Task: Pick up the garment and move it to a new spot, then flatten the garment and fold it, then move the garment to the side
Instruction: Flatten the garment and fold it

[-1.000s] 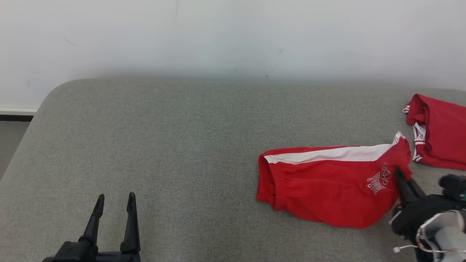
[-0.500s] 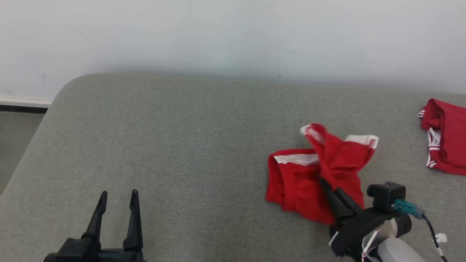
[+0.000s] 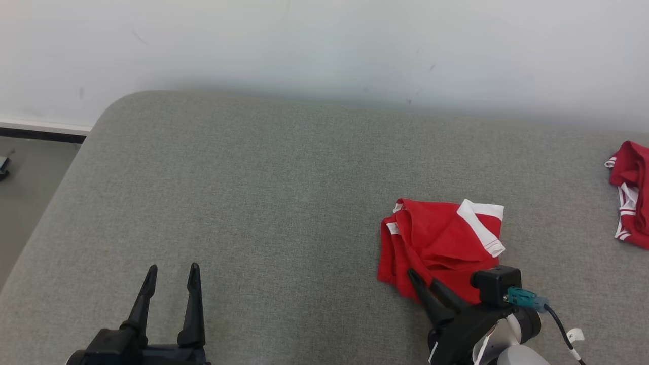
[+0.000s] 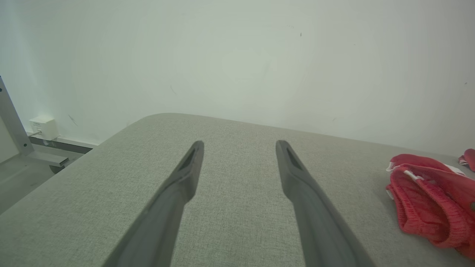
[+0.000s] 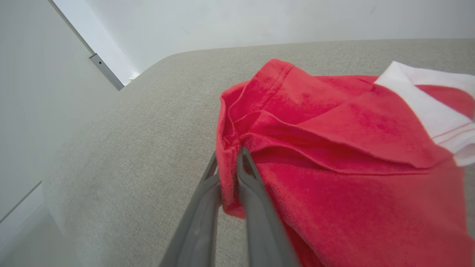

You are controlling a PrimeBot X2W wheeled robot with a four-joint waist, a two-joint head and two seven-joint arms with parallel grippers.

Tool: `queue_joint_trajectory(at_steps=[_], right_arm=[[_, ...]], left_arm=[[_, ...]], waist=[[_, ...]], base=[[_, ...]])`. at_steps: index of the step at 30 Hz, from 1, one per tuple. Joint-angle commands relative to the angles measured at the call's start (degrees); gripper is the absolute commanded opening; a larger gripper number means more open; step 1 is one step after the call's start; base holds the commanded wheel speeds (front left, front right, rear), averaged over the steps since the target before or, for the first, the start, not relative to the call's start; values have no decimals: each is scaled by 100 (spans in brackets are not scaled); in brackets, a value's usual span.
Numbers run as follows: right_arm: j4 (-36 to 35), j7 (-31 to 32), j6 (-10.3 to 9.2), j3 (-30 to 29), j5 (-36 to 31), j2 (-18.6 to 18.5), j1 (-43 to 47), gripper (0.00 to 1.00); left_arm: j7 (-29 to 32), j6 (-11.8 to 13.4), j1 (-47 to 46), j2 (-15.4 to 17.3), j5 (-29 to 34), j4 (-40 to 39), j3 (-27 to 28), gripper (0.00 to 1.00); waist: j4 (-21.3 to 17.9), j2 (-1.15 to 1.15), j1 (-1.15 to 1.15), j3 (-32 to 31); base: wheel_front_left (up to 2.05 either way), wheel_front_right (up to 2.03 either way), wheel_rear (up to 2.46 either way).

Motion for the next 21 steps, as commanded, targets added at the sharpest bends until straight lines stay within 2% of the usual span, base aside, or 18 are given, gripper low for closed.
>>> queue_joint_trajectory(at_steps=[1,10,15,21], right_arm=[[-5,-36,3,-27,-45,40,35,100],[-313,-492,3,-429,-73,-138,356,100],[-590,-829,3,-1110,-105,-235,684,100],[-416,-901,3,-1926,-214,-229,877,100]], left_arm=[[-18,8,-42,-11,-27,21,1,100],[-18,7,159,-10,90,66,135,100],[-18,10,283,-11,108,-20,255,100],[-18,9,326,-11,178,-64,289,100]], waist=[[-2,0,-1,-15],[-161,0,-1,-315],[-326,0,-1,-406],[-429,0,-1,-389]], base=[[0,0,0],[0,0,0],[0,0,0],[0,0,0]])
